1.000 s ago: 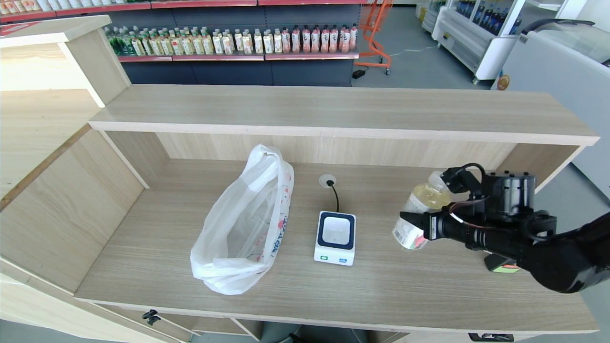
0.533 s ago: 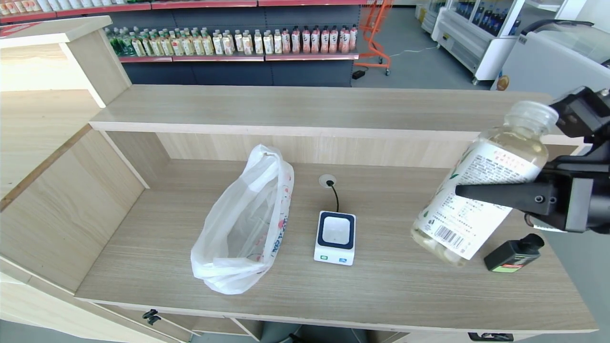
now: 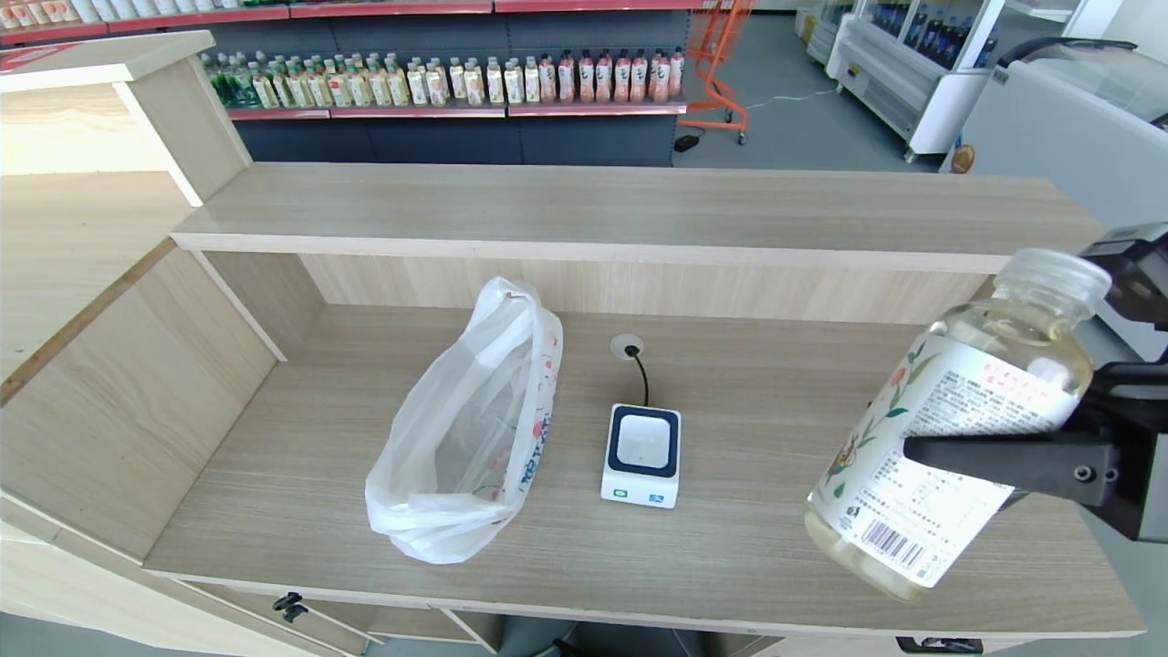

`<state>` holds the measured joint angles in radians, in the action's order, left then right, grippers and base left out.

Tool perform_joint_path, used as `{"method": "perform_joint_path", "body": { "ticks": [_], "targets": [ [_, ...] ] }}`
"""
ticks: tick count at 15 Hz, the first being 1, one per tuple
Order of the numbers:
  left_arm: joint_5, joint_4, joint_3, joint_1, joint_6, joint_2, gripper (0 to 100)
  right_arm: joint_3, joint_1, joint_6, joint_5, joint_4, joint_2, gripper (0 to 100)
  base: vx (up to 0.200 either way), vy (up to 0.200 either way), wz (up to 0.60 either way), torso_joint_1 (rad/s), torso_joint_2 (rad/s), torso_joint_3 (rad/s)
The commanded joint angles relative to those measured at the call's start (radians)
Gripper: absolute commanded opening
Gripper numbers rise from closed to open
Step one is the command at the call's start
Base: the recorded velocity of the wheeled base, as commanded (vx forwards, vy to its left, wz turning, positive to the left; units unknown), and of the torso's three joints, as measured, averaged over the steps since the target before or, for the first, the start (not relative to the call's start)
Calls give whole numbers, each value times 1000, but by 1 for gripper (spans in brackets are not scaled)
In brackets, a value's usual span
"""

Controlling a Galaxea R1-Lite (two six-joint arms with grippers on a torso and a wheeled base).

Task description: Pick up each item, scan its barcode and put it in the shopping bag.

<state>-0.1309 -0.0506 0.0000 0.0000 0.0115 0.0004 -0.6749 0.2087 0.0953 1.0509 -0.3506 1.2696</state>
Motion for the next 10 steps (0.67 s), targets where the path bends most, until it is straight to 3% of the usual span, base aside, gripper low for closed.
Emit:
{"method": "perform_joint_path", "body": {
  "ticks": [1, 10],
  "targets": [
    [-1, 0, 0, 0, -1, 0, 100, -3, 17, 0, 1, -1, -1, 0, 0, 0, 0, 0, 0, 0],
    [-1, 0, 0, 0, -1, 0, 100, -5, 60, 4, 3, 7, 4, 0, 0, 0, 0, 0, 0, 0]
  ]
}}
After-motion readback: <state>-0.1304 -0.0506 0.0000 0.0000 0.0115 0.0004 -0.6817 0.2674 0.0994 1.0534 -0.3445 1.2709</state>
